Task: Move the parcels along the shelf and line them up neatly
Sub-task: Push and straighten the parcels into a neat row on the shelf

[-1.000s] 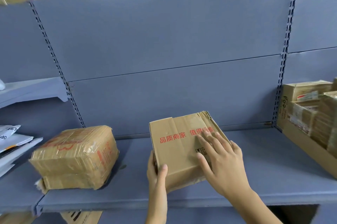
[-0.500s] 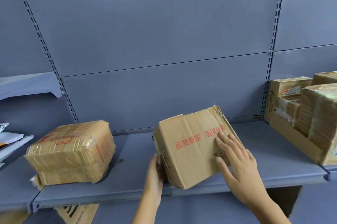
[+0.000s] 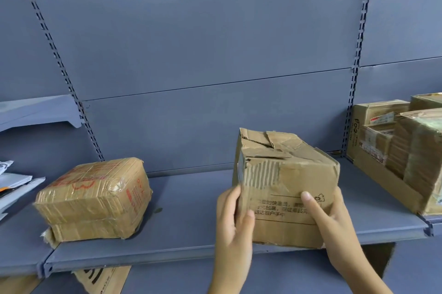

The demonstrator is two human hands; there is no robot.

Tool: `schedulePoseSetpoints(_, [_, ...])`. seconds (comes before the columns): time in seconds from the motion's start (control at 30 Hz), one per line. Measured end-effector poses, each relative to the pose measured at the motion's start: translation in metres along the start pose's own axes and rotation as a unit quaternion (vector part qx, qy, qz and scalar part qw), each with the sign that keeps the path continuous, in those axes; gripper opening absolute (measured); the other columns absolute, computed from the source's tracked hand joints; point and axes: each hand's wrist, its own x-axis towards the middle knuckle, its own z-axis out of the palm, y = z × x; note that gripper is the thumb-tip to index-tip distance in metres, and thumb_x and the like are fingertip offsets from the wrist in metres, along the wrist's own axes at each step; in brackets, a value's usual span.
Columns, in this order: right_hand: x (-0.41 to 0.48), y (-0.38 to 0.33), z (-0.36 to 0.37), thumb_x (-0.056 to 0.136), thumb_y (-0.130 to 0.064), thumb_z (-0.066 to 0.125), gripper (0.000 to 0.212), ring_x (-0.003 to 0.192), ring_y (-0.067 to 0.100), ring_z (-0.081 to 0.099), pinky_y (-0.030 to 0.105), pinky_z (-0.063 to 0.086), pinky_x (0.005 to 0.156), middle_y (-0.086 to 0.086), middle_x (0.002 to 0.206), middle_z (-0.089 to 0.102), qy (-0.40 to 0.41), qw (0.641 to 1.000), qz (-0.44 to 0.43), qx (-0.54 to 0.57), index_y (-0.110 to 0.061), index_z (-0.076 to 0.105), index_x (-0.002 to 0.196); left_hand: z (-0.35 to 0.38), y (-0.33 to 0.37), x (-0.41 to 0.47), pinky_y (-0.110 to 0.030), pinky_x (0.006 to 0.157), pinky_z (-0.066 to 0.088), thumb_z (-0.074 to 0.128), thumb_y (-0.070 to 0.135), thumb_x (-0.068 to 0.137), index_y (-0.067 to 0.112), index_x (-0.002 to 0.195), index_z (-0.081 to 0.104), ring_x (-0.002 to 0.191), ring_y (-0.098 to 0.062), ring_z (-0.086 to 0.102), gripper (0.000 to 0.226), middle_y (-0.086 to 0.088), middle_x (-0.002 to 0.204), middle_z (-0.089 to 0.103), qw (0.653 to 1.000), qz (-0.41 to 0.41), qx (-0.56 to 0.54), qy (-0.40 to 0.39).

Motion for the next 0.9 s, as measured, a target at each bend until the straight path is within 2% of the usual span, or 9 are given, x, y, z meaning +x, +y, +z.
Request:
schedulePoseSetpoints(0.17, [0.008,0.021,0.007,0.085,-0.047,0.063,0.041,0.106,0.009,0.059,0.032,0.046,0.088,-0.004,0.114,0.061,0.036,0.997,0.027,0.07,-0.024,0.05,0.117,0.016,0.002,-0.012,-0.012,0.106,0.031,0.043,0.021,0.084,0.045,0.135,0.039,0.136,-0.004,0.035,0.057,0.024,0.142,0.038,0.981,0.146,0.129,-0.015])
schedulePoseSetpoints(0.27, [0.008,0.035,0.014,0.087,-0.048,0.046,0.04,0.104,0.004,0.051,0.035,0.042,0.097,-0.003,0.118,0.046,0.064,0.995,0.04,0.065,-0.022,0.038,0.116,0.026,-0.007,-0.019,-0.022,0.109,0.033,0.041,0.014,0.088,0.033,0.145,0.032,0.141,-0.009,0.031,0.06,0.015,0.151,0.034,0.948,0.221,0.228,-0.007])
schedulePoseSetpoints(0.37, [0.009,0.037,0.021,0.095,-0.036,0.052,0.046,0.111,0.011,0.051,0.035,0.04,0.097,0.004,0.133,0.04,0.073,0.995,0.043,0.058,-0.021,0.027,0.13,0.035,-0.017,-0.02,-0.027,0.109,0.034,0.041,0.013,0.089,0.018,0.144,0.035,0.141,-0.013,0.031,0.055,0.004,0.15,0.039,0.92,0.243,0.309,-0.013])
schedulePoseSetpoints(0.43, [0.01,0.028,0.027,0.09,-0.028,0.065,0.048,0.104,-0.005,0.053,0.025,0.038,0.096,-0.001,0.122,0.044,0.075,0.996,0.002,0.046,-0.02,0.036,0.126,0.04,-0.022,-0.018,-0.029,0.108,0.036,0.033,0.014,0.096,0.012,0.142,0.036,0.14,-0.017,0.033,0.046,0.0,0.148,0.041,0.901,0.245,0.358,-0.027])
schedulePoseSetpoints(0.5, [0.014,0.019,0.031,0.073,-0.042,0.071,0.038,0.086,-0.009,0.058,0.009,0.041,0.083,-0.006,0.094,0.055,0.07,0.995,-0.072,-0.016,-0.026,0.05,0.101,0.044,-0.026,-0.015,-0.03,0.109,0.036,0.025,0.018,0.101,0.008,0.142,0.033,0.138,-0.021,0.036,0.043,-0.005,0.146,0.044,0.889,0.249,0.383,-0.035])
schedulePoseSetpoints(0.63, [0.033,0.048,0.022,0.045,-0.091,0.051,0.113,0.109,0.044,0.052,0.019,0.038,0.088,0.023,0.105,0.059,0.076,0.991,-0.027,-0.111,-0.004,0.052,0.117,0.042,-0.027,-0.016,-0.022,0.115,0.021,0.041,0.02,0.088,0.02,0.152,0.005,0.144,-0.013,0.022,0.074,0.001,0.155,0.027,0.893,0.226,0.378,-0.094])
schedulePoseSetpoints(0.73, [0.037,0.063,0.013,0.036,-0.098,0.052,0.14,0.125,0.048,0.04,0.004,0.035,0.085,0.015,0.125,0.048,0.01,0.99,0.036,-0.134,-0.002,0.036,0.137,0.035,-0.018,-0.016,-0.016,0.116,0.008,0.037,0.029,0.088,0.046,0.144,-0.018,0.145,0.002,0.004,0.08,0.015,0.158,0.012,0.934,0.126,0.293,-0.159])
schedulePoseSetpoints(0.83, [0.03,0.043,0.009,0.033,-0.088,0.067,0.138,0.139,0.029,0.031,0.009,0.035,0.09,0.016,0.144,0.038,-0.029,0.992,0.027,-0.116,-0.015,0.03,0.144,0.024,-0.007,-0.012,-0.017,0.117,0.013,0.039,0.02,0.092,0.048,0.141,-0.003,0.141,0.01,0.006,0.071,0.025,0.155,0.012,0.952,0.063,0.21,-0.214])
schedulePoseSetpoints(0.9, [0.019,0.026,0.012,0.035,-0.07,0.074,0.128,0.128,-0.011,0.028,0.023,0.034,0.094,-0.008,0.146,0.024,-0.058,0.996,0.04,-0.063,-0.032,0.024,0.147,0.016,0.0,-0.005,-0.015,0.114,0.021,0.043,0.011,0.093,0.048,0.138,0.021,0.138,0.011,0.02,0.062,0.025,0.15,0.029,0.966,0.039,0.14,-0.213])
